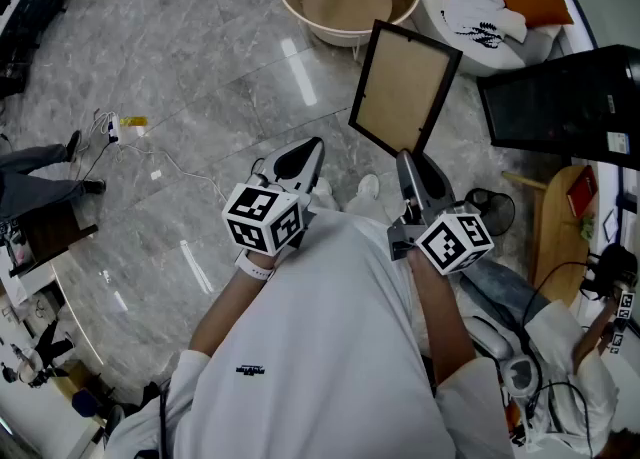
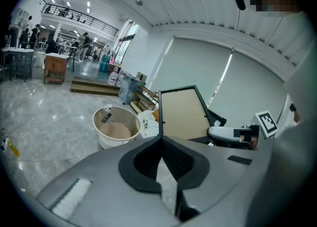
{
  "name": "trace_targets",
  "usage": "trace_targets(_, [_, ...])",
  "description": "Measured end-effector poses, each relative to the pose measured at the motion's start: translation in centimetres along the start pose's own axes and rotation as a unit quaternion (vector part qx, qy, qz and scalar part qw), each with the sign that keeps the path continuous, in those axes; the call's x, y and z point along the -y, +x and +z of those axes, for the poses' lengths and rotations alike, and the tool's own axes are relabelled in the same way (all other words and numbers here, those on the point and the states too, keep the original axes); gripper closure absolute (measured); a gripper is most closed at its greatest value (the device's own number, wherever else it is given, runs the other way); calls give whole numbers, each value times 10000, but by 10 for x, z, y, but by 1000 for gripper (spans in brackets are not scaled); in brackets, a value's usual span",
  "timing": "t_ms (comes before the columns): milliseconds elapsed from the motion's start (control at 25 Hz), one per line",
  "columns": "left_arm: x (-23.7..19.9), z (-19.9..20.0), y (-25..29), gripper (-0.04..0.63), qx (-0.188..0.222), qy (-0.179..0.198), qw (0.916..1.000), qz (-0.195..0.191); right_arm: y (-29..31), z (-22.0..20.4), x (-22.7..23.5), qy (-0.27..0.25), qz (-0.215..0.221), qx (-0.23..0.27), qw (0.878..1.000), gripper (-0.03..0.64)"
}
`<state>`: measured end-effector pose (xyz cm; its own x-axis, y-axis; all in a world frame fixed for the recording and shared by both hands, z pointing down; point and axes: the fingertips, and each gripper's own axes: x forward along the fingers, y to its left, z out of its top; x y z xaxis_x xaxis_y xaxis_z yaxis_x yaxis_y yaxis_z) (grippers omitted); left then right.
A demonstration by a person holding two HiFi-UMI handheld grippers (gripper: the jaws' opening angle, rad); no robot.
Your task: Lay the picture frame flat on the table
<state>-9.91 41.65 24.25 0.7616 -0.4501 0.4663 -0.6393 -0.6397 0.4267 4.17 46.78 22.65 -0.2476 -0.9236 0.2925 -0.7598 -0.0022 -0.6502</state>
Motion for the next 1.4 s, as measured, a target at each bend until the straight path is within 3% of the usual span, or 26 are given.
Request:
trace_targets(120, [22,-3,-5,591,94,-114,9999,18,-18,-6,0,-39,141,-137,9998,554])
trace_targets(560, [60,-12,5,591,128,41,9997,206,-55,11,27,-84,79,44,9999,553])
trace_targets(1400, [103,-5,58,591,227,234,9974,636,-57,69,87,-138,530,184,9983,553])
